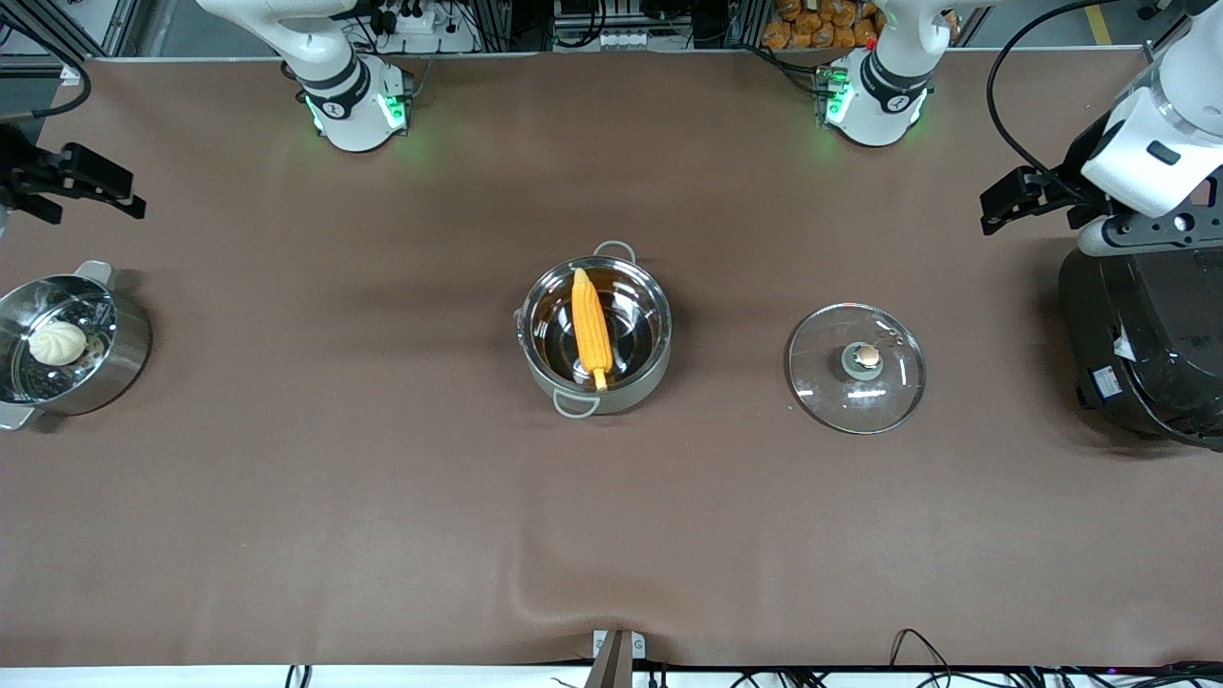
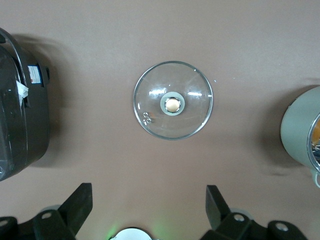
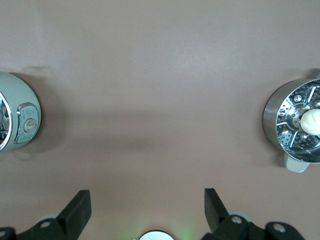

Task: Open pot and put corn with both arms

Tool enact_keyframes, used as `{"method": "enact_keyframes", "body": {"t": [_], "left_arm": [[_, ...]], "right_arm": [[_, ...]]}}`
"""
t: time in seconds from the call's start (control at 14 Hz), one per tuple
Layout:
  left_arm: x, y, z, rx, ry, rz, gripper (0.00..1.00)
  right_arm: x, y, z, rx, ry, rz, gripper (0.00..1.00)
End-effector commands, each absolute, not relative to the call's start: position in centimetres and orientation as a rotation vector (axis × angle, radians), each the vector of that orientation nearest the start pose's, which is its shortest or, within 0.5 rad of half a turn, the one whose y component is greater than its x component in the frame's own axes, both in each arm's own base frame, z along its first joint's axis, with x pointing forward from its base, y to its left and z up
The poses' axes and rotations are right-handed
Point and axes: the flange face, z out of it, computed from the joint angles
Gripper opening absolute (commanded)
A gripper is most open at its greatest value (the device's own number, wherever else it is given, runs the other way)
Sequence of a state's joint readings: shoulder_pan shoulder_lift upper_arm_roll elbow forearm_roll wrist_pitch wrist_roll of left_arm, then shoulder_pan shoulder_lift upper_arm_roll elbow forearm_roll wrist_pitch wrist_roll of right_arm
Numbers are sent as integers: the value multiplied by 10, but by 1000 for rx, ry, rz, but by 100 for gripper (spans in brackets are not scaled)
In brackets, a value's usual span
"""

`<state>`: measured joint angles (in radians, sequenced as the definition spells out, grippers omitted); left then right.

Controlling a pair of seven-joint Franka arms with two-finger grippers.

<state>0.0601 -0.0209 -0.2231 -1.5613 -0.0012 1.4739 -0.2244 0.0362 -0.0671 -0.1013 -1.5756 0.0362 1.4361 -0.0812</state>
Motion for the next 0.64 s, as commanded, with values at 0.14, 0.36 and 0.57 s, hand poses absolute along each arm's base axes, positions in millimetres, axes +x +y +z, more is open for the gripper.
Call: {"method": "enact_keyframes", "body": {"t": [0.14,0.36,0.57], "left_arm": [[525,-83,641,-3129,-67,82,100],[525,-78,644,-3131,-84,73,100],[524,-76,645,-3131,-88,70,100]], "right_arm": [[517,-42,653,-3097,8,107,100],[517,-42,653,-3097,8,107,100],[512,-49,661,-3094,31,75,100]]}}
